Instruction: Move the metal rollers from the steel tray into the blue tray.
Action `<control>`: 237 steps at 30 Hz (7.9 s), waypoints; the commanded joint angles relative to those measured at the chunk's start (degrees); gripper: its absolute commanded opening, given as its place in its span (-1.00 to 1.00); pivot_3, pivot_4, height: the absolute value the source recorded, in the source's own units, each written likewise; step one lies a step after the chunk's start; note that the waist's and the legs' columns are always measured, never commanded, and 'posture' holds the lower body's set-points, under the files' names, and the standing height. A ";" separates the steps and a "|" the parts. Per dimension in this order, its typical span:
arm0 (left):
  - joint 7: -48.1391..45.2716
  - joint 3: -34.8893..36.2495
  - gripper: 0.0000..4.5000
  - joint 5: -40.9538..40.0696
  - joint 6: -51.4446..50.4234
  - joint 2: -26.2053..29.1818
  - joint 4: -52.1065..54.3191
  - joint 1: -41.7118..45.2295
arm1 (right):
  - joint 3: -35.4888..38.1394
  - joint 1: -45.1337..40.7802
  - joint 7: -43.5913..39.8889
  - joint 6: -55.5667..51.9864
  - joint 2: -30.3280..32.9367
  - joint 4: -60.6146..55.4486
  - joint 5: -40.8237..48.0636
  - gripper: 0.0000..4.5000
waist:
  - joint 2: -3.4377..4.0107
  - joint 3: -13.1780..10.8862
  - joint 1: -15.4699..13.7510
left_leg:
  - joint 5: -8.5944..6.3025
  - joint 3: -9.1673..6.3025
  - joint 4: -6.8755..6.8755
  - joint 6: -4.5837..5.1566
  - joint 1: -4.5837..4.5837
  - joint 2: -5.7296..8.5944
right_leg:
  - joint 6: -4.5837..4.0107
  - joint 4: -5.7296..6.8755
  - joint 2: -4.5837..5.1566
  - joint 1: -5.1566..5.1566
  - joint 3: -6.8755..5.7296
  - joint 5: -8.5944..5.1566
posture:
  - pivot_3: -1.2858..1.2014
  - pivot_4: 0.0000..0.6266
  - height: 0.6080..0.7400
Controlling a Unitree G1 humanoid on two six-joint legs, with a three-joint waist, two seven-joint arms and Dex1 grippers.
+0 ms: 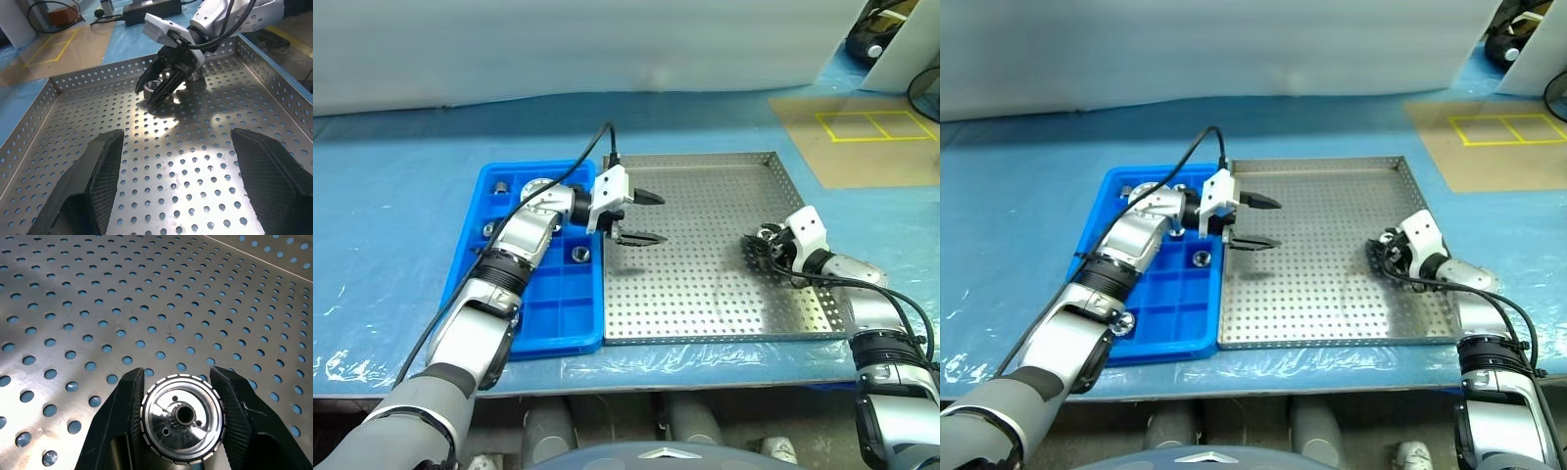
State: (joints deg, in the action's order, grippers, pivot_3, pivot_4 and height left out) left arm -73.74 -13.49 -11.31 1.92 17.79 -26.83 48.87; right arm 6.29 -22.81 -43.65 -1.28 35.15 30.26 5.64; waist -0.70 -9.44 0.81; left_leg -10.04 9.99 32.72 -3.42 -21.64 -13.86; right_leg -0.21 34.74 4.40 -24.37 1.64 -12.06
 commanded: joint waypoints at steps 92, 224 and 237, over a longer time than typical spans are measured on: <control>1.10 1.06 0.64 -8.10 -6.37 7.57 19.22 -11.22 | 8.76 7.68 -14.75 -22.45 13.89 -38.36 7.95 0.74 | 0.25 -0.22 -3.50 | 0.66 -0.43 -0.38 -1.10 -0.27 -0.14 | -0.20 0.86 -0.22 -0.75 0.07 -0.14 | -0.22 -0.52 1.00; 10.71 14.62 0.64 -14.56 -22.51 25.17 41.11 -26.67 | -26.14 -15.43 -25.85 -5.70 -11.82 -22.67 2.13 0.76 | 0.22 -0.13 -6.46 | 0.56 -0.17 -0.24 -0.96 -0.25 -0.08 | 0.11 0.83 -0.04 -0.79 -0.08 0.06 | 0.13 -0.52 1.00; 13.36 13.10 0.64 -8.76 -14.50 18.50 23.86 -19.82 | -8.84 -16.71 -13.16 -6.19 -2.93 -14.86 2.88 0.76 | 0.19 -0.12 -6.31 | 0.55 -0.18 -0.10 -0.93 -0.33 -0.04 | 0.11 0.91 -0.09 -0.81 -0.05 0.06 | 0.05 -0.52 1.00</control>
State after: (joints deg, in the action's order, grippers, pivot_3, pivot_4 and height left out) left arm -61.31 -0.75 -20.78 -14.43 36.67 -1.90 27.66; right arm -5.32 -40.64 -58.65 -7.04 31.41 17.31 7.22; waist -0.51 -9.56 -5.51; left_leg -9.50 9.80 32.63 -4.35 -21.97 -13.90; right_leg -0.09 35.66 4.31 -25.18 1.59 -12.00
